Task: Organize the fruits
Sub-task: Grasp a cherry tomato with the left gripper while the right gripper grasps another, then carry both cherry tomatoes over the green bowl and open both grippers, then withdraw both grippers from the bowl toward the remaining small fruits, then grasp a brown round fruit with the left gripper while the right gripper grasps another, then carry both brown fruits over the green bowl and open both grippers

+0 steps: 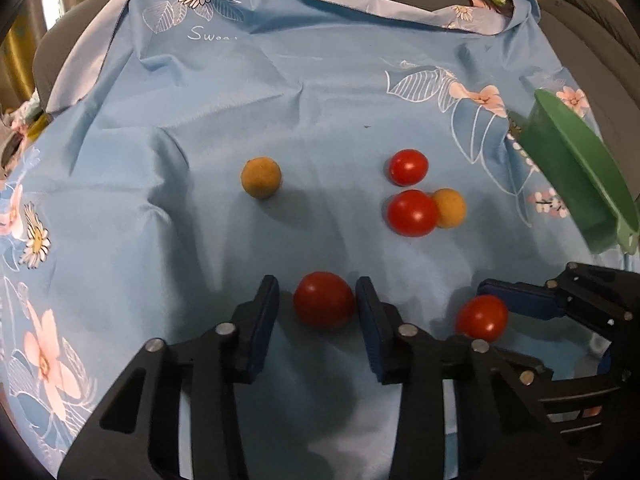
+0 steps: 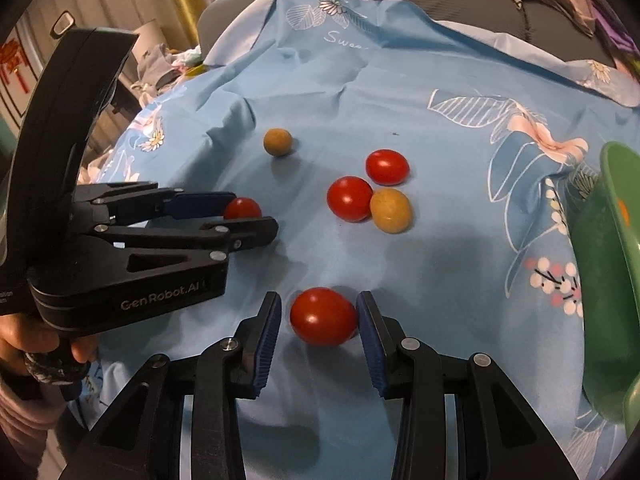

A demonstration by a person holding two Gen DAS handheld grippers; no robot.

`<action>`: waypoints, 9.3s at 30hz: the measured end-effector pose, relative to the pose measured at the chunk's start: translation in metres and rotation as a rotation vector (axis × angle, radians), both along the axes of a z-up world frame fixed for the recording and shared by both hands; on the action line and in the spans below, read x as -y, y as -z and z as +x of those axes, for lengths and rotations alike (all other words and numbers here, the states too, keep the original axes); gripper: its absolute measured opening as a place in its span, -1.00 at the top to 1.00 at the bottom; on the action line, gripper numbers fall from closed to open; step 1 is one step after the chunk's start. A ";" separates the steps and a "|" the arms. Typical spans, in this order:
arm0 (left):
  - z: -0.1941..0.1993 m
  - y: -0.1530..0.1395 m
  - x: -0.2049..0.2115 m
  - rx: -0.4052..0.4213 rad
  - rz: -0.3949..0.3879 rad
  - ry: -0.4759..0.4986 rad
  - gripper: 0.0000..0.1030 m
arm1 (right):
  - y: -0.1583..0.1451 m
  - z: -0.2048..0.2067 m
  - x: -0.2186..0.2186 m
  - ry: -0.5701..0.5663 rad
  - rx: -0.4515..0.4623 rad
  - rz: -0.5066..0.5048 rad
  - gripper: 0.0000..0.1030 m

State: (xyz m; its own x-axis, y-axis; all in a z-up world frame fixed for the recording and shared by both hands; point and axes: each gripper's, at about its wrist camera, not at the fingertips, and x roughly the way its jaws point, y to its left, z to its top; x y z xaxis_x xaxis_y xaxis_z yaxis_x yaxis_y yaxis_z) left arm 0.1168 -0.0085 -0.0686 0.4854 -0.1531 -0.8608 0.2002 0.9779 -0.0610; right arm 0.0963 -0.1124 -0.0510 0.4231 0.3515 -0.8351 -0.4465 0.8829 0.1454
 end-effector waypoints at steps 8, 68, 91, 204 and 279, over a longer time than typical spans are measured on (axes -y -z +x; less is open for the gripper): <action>0.002 0.000 -0.001 0.000 0.021 0.001 0.48 | 0.002 0.004 0.002 0.018 0.004 0.002 0.34; -0.032 -0.126 0.214 0.203 -0.037 0.412 0.47 | -0.090 -0.059 0.205 0.422 0.268 0.192 0.35; 0.007 -0.083 0.242 0.108 0.042 0.388 -0.11 | -0.064 -0.035 0.229 0.493 0.217 0.102 0.34; -0.032 -0.050 0.010 0.075 -0.073 0.013 0.52 | -0.041 -0.014 0.075 0.107 0.070 0.180 0.44; 0.008 -0.080 0.228 0.104 -0.023 0.400 0.52 | -0.073 -0.034 0.226 0.434 0.243 0.153 0.43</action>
State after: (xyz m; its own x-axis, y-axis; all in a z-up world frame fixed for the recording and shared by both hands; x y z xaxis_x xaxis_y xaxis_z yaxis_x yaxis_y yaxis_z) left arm 0.1246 -0.2367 0.0119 0.4676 -0.3660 -0.8046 0.5701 0.8205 -0.0419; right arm 0.0621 -0.3381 0.0217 0.7322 0.2108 -0.6477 -0.0807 0.9711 0.2248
